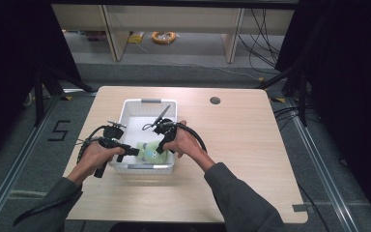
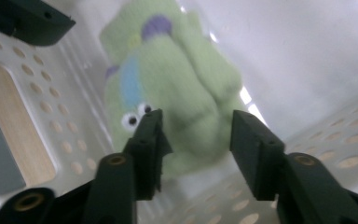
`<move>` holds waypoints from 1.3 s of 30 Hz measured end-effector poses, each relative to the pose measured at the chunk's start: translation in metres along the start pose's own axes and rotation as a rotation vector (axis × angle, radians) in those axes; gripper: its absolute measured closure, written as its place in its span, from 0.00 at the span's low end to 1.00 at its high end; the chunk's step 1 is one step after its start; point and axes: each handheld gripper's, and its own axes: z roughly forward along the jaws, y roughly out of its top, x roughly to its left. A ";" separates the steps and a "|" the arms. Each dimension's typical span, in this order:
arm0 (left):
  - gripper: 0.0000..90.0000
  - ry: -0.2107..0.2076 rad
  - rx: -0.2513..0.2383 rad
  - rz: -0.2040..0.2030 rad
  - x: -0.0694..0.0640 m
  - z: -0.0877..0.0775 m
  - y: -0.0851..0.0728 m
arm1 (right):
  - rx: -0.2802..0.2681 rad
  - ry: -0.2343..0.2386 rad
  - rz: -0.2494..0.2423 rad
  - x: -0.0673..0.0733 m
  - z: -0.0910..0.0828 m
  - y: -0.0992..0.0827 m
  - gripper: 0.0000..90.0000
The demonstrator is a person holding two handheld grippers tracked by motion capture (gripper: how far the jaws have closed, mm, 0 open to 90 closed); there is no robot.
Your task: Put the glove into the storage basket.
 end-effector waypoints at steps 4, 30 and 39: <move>0.54 0.016 -0.023 -0.008 0.001 -0.005 0.001 | -0.037 -0.015 -0.008 0.000 -0.007 0.002 0.54; 0.43 0.000 -0.163 0.063 -0.031 -0.035 -0.005 | -0.202 0.004 -0.062 0.010 -0.050 -0.006 0.48; 0.39 -0.035 -0.223 0.094 -0.058 -0.043 -0.028 | -0.270 0.009 -0.064 0.015 -0.069 -0.044 0.41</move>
